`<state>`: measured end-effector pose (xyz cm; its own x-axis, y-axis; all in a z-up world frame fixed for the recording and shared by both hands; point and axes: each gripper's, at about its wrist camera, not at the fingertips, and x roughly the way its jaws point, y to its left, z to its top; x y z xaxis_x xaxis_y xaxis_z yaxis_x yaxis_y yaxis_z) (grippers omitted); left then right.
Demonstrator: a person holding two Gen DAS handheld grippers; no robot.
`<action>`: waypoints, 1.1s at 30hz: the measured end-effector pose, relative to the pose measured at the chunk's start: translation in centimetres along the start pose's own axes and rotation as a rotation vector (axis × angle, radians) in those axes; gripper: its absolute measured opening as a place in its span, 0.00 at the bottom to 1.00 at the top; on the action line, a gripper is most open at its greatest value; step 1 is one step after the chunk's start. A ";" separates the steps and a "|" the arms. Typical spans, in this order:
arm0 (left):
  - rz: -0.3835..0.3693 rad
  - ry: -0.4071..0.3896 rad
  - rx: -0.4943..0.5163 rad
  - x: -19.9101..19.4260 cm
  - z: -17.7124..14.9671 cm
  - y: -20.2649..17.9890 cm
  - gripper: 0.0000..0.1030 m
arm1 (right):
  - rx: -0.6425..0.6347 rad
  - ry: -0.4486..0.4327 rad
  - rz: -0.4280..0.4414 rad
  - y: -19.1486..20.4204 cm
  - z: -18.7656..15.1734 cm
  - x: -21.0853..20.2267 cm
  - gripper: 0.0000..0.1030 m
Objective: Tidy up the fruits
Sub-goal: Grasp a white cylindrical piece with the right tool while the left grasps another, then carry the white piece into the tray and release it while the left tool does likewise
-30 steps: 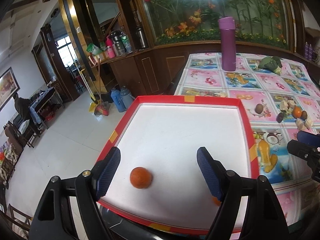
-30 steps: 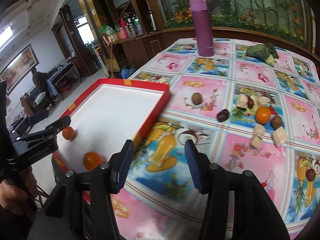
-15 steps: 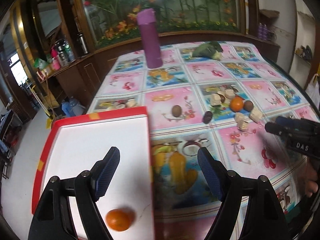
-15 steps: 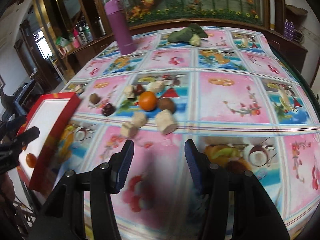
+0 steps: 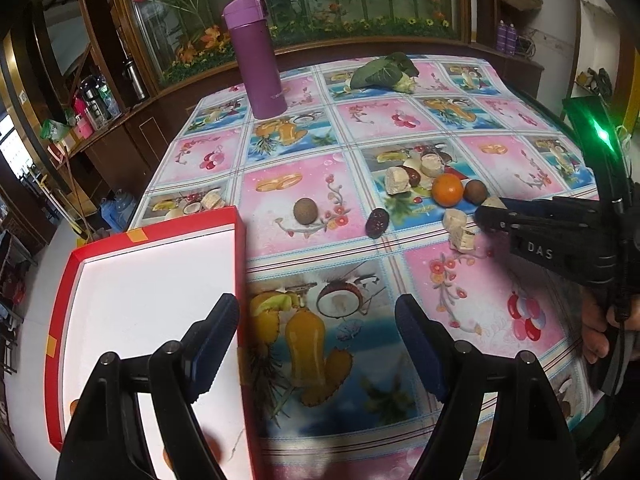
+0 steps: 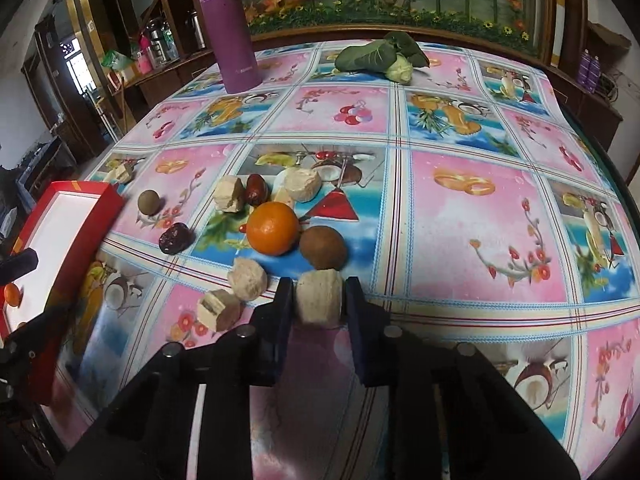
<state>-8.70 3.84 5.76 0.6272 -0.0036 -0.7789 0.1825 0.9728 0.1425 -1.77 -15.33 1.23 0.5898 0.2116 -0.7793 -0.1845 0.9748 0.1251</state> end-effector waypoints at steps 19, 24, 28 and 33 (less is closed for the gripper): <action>-0.240 0.122 -0.019 6.5 3.5 -7.5 0.61 | 0.226 -0.075 0.047 -4.8 0.6 -2.9 0.27; -0.245 0.098 -0.030 6.8 3.6 -7.3 0.37 | 0.234 -0.068 0.059 -4.9 0.6 -2.8 0.27; -0.270 0.085 -0.035 7.0 3.8 -7.2 0.20 | 0.225 -0.063 0.061 -4.6 0.6 -2.6 0.27; -0.287 0.064 -0.001 6.9 3.6 -7.4 0.13 | 0.226 -0.059 0.052 -4.6 0.6 -2.4 0.27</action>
<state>-3.01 -4.19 1.56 0.5008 -0.2641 -0.8243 0.3450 0.9343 -0.0897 -1.92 -20.27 2.90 0.6304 0.2589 -0.7318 -0.0390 0.9521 0.3033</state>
